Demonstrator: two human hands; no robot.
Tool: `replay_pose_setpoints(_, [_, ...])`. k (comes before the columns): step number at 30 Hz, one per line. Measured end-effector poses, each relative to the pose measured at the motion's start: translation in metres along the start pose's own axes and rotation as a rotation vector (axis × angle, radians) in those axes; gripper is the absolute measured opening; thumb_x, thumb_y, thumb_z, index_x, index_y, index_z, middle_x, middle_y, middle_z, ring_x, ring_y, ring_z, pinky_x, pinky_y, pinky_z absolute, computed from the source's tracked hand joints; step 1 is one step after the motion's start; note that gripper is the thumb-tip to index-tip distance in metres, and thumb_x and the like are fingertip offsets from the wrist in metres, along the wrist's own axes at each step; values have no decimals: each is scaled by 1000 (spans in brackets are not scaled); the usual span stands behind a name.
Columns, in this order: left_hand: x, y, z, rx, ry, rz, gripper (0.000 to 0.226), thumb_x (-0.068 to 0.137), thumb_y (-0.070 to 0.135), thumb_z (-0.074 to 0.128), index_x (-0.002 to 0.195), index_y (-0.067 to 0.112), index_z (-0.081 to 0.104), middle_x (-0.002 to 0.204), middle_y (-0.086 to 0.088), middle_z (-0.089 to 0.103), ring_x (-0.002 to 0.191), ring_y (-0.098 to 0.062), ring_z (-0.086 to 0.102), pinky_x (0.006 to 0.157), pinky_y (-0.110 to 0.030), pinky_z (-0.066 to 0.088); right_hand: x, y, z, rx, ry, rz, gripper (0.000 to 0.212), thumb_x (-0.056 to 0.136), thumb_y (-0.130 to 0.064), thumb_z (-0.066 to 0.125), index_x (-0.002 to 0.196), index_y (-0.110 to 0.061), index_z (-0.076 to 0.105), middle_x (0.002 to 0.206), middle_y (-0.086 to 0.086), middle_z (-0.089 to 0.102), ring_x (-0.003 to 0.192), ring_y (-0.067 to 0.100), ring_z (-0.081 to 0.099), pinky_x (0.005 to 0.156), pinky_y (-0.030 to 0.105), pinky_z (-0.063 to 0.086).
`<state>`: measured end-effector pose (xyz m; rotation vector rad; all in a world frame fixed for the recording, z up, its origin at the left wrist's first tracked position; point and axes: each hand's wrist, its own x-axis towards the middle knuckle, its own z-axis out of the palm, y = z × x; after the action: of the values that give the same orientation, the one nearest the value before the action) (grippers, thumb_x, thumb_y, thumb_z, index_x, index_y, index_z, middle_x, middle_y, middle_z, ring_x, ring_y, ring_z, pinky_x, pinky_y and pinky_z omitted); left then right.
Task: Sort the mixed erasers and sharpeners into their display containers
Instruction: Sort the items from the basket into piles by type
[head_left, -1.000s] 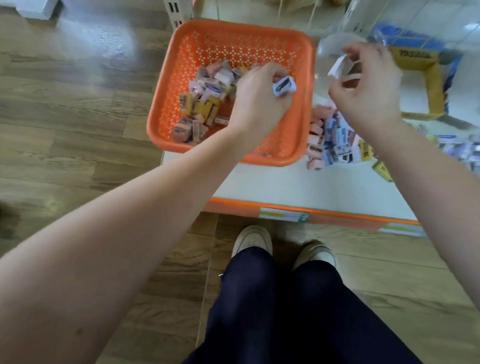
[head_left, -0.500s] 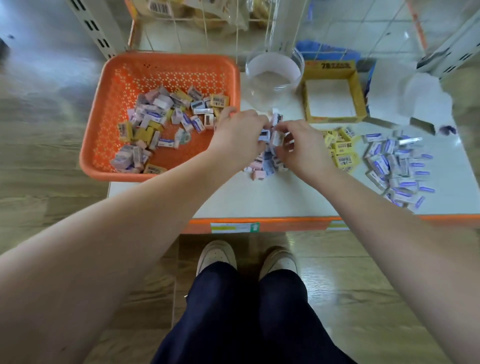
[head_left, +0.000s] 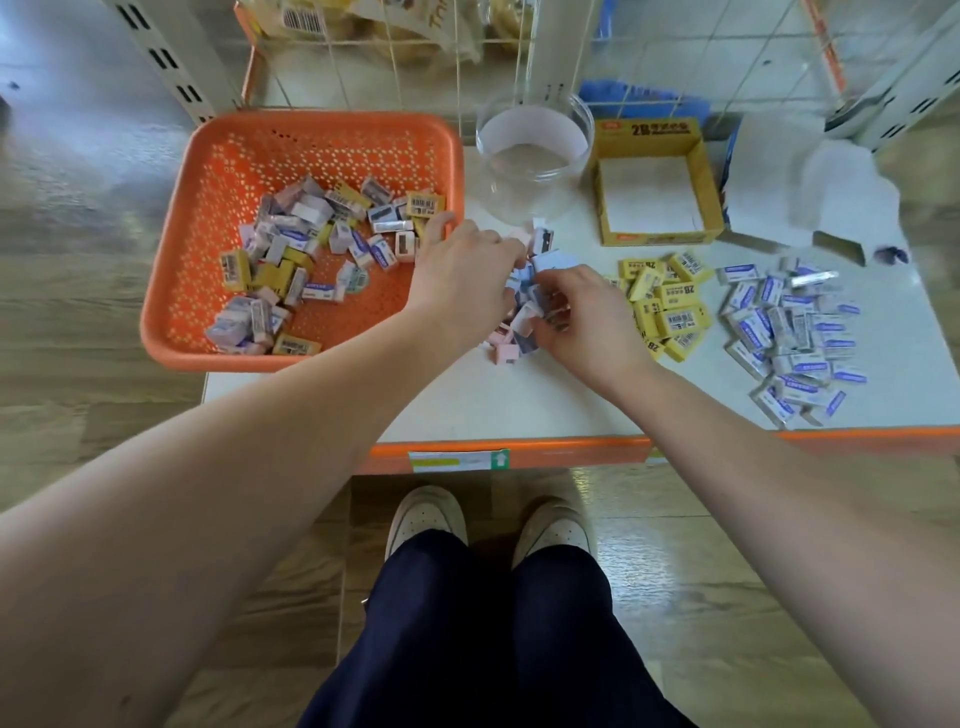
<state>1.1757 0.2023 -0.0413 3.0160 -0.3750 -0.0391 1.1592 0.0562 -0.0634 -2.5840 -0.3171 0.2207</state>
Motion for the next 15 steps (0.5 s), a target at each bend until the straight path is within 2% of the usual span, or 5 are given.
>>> replay_pose_setpoints(5, [-8, -17, -13, -375, 233, -106, 25, 89, 24, 55, 113, 24, 62, 113, 6, 62, 110, -18, 49, 104, -36, 25, 0, -5, -6, 29, 67, -15, 41, 81, -9, 61, 122, -9, 58, 115, 11, 58, 103, 25, 56, 87, 24, 37])
replay_pose_setpoints(8, [-13, -44, -23, -549, 347, -233, 23, 86, 18, 59, 108, 21, 64, 102, 9, 62, 90, -7, 48, 86, -27, 40, 8, -14, -10, 54, 107, -31, 38, 83, -9, 60, 121, -9, 59, 114, 11, 57, 100, 24, 57, 86, 23, 39])
replay_pose_setpoints(11, [-21, -77, -25, -635, 370, -409, 22, 84, 13, 60, 105, 16, 66, 93, 8, 61, 82, -5, 50, 73, -12, 37, 19, -30, -13, 78, 170, -68, 32, 85, -11, 60, 116, -9, 62, 112, 8, 59, 95, 17, 57, 84, 15, 37])
replay_pose_setpoints(13, [-30, -100, -22, -615, 348, -483, 24, 82, 12, 60, 105, 15, 67, 90, 6, 62, 82, -6, 52, 67, -4, 34, 26, -45, -12, 125, 199, -113, 30, 85, -13, 59, 115, -9, 64, 110, 7, 60, 86, 12, 57, 87, 20, 44])
replay_pose_setpoints(15, [-38, -119, -17, -573, 287, -514, 24, 81, 12, 62, 104, 13, 67, 90, 4, 62, 83, -7, 53, 66, -1, 32, 32, -60, -9, 163, 183, -154, 30, 85, -11, 58, 114, -11, 64, 107, 4, 59, 81, 8, 53, 84, 16, 45])
